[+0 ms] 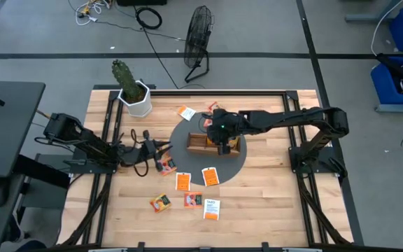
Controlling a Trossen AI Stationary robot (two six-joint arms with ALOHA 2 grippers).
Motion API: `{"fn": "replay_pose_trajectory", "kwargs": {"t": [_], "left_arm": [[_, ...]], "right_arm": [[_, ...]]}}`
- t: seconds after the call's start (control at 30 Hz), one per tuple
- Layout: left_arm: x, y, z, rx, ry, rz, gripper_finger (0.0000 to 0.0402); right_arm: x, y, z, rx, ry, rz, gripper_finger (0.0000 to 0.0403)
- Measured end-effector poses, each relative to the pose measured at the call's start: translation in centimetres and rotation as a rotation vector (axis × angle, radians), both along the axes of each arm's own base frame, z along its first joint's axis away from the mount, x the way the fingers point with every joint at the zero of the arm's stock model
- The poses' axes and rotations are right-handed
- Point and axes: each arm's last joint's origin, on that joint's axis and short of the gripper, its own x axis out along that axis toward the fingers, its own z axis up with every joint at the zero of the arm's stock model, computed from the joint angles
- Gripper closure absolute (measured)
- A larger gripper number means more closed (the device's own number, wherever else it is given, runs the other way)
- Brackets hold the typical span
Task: Pick & Place Tea
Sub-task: Put the yellow tea bag into the right section of the wooden organizer
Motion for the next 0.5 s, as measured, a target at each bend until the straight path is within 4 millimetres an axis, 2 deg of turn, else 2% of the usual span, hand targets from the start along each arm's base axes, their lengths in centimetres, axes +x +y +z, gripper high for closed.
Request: {"fn": "replay_pose_trajectory", "kwargs": {"t": [0.3,0.5], "left_arm": [[0.0,-0.1,0.0,0.01,0.008,-0.033,0.0314],[0.0,-0.1,0.0,0.014,0.006,-0.037,0.0314]], "right_arm": [[0.3,0.2,0.2,-0.062,-0.02,0.072,0.0267],[0.5,1.5,-0.8,0.084,-0.112,0.209,0.0286]]}}
